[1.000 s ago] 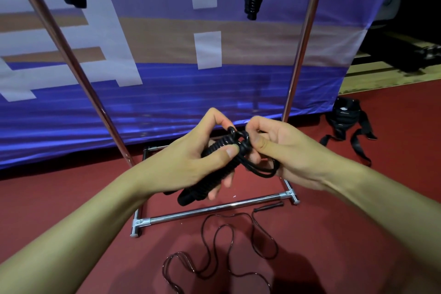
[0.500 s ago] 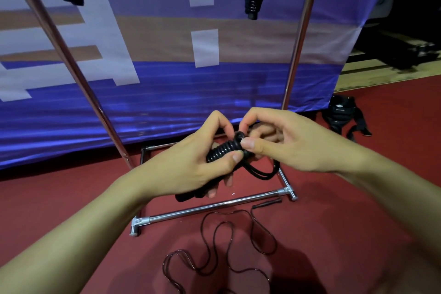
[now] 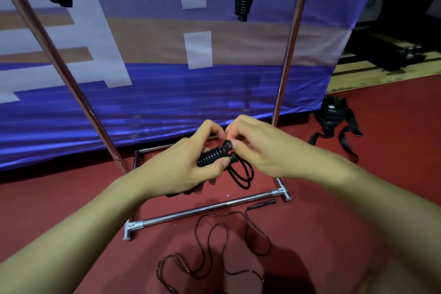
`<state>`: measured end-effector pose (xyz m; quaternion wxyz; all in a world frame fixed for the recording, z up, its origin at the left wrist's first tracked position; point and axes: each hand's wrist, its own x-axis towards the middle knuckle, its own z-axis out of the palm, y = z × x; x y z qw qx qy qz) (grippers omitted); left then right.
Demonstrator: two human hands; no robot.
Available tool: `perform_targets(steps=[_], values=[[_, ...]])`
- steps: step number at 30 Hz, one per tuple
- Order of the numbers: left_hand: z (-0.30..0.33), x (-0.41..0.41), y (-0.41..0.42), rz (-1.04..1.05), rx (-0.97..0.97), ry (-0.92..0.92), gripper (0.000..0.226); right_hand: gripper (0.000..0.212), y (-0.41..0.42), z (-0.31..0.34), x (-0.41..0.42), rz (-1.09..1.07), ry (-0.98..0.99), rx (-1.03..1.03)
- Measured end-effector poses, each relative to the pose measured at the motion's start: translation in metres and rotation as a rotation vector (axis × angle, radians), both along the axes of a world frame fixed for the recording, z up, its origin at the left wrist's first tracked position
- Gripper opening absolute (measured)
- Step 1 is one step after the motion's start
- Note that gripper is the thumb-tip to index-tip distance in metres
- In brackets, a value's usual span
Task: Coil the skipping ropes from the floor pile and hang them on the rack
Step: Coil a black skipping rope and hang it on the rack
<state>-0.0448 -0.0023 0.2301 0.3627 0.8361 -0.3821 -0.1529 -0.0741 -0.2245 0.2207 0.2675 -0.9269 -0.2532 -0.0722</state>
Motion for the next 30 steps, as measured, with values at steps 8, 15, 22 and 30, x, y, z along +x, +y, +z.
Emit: perform_targets(steps=[8,15,22,30], values=[[-0.002,0.005,0.002,0.003,0.035,-0.044,0.03,0.011,0.002,0.011,0.001,-0.062,-0.04,-0.151],[0.029,0.033,0.01,0.057,-0.117,-0.176,0.034,0.006,-0.061,0.062,0.019,-0.515,-0.272,0.25],[0.013,0.036,0.028,0.153,-0.186,-0.016,0.029,0.017,-0.032,0.079,0.035,-0.416,-0.039,0.495],[0.104,0.053,-0.001,0.111,-0.383,0.027,0.03,0.014,-0.044,0.185,0.048,-0.366,-0.124,0.85]])
